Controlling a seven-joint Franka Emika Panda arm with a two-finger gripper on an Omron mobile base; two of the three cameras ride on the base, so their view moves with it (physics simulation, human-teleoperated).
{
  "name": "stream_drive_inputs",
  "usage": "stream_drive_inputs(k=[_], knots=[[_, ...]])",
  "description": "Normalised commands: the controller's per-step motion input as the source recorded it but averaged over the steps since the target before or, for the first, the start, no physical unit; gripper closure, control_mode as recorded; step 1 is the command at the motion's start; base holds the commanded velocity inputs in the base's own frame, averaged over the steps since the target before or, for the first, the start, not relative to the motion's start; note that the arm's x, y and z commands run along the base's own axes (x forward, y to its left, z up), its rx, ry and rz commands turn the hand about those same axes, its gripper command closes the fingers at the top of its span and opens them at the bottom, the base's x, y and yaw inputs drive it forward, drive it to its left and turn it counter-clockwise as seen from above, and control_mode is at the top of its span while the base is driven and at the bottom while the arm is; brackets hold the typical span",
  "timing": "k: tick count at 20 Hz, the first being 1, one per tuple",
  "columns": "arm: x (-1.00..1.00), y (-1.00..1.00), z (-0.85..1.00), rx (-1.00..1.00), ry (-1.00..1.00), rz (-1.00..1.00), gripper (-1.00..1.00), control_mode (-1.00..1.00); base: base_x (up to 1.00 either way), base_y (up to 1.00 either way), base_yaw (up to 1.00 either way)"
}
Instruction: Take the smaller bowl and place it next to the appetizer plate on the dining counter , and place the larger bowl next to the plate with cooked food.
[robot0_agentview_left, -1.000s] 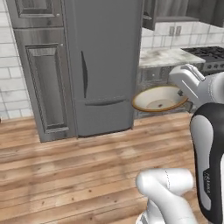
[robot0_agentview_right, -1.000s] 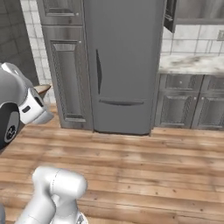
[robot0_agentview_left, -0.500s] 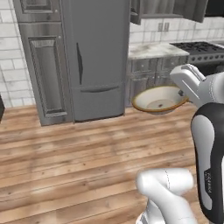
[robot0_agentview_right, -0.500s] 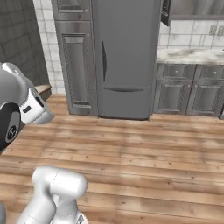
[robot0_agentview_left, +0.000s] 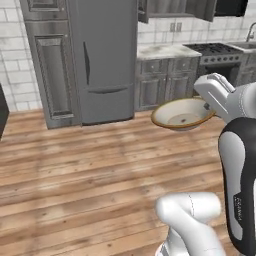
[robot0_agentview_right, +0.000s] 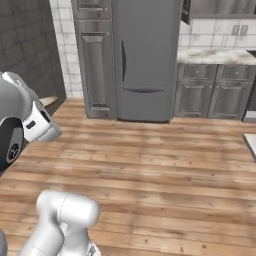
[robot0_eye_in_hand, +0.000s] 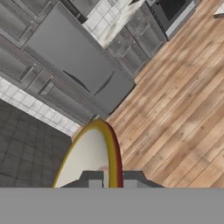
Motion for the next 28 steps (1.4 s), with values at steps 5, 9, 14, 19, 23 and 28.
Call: stream_drive_inputs(k=[5,9,14,19,23,28], knots=[[0.0,0.0,0.0,0.0,0.0,0.0,1.0,1.0,-1.0,-0.17,0.0],[0.0,0.0,0.0,0.0,0.0,0.0,1.0,1.0,-1.0,-0.27,0.0],[0.0,0.0,0.0,0.0,0.0,0.0,1.0,1.0,-1.0,-0.51,0.0],[0.0,0.0,0.0,0.0,0.0,0.0,1.0,1.0,-0.53,-0.9,-0.02],[0.0,0.0,0.0,0.0,0.0,0.0,1.0,1.0,0.0,-1.0,-0.03],[0.0,0.0,0.0,0.0,0.0,0.0,1.0,1.0,0.01,-1.0,-0.01]])
